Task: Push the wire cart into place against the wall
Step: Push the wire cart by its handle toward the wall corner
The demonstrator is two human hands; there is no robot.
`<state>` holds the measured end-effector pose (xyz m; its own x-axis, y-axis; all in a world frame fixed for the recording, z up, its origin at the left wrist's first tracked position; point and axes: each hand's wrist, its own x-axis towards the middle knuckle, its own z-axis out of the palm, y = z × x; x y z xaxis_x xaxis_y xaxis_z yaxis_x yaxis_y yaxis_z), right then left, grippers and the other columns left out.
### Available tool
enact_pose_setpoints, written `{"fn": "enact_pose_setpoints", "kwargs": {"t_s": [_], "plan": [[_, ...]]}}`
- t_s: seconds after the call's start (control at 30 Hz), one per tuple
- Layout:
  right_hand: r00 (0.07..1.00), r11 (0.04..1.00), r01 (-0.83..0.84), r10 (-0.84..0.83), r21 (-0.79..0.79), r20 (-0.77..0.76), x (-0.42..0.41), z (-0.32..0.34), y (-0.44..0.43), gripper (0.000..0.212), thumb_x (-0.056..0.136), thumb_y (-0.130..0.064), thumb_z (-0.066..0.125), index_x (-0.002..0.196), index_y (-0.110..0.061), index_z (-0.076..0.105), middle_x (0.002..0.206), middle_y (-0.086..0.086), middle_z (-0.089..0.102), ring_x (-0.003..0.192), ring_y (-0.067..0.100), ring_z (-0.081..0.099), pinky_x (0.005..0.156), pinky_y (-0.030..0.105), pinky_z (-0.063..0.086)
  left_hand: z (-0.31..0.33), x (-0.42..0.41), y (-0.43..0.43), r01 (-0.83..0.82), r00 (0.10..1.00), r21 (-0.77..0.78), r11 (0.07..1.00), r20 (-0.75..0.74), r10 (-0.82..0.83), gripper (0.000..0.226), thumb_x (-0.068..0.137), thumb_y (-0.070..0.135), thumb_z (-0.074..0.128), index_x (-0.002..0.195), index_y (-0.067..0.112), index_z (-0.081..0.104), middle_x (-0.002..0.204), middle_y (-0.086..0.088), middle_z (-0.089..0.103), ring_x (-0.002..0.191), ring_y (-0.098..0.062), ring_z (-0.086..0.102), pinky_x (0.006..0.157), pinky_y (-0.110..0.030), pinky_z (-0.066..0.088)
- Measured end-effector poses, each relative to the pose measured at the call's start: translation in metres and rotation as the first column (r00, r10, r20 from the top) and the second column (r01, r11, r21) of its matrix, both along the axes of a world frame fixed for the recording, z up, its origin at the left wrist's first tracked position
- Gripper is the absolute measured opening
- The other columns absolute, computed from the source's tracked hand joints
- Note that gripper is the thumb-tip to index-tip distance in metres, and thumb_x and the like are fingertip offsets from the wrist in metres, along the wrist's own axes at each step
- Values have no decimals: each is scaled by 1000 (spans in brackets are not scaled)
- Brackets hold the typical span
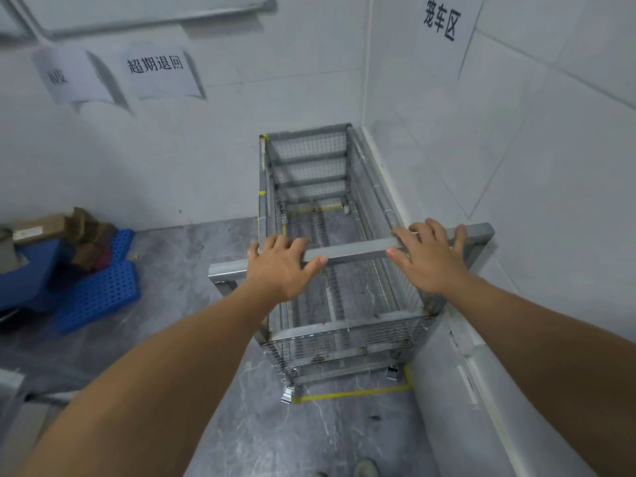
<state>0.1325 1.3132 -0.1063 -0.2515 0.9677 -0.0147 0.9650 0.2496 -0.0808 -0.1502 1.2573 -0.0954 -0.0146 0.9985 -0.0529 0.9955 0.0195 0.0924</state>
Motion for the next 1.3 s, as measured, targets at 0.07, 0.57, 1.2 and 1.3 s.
{"fn": "enact_pose_setpoints", "kwargs": {"t_s": [0.07,0.57,1.2,1.3], "plan": [[1000,1000,-6,6,0,-11,1,-1,1,53,95,-66,16,139,-42,32,152,-2,32,146,23,9,109,68,-5,0,-2,-4,-16,1000,19,1000,-12,16,84,81,81,3,133,30,45,134,-4,51,132,-27,37,113,-56,18],[999,996,-22,26,90,-44,3,-5,1,51,93,-67,18,121,-37,47,125,-1,48,128,25,31,110,65,-1,-5,-7,-12,-61,998,60,996,0,61,58,90,73,15,97,25,47,99,0,51,100,-25,49,93,-45,29],[998,993,-57,58,105,-4,7,-7,6,50,92,-68,19,118,-36,49,120,0,51,120,29,36,107,66,5,-8,-4,-13,-79,997,128,989,-3,80,60,86,77,14,91,25,45,90,5,48,97,-24,50,92,-43,31],[999,994,-50,50,102,4,3,-8,6,48,92,-68,19,115,-36,48,119,0,51,119,29,36,107,67,5,-7,-7,-14,-85,996,117,989,11,84,61,85,78,12,89,26,44,91,4,48,97,-24,50,92,-44,31]]}}
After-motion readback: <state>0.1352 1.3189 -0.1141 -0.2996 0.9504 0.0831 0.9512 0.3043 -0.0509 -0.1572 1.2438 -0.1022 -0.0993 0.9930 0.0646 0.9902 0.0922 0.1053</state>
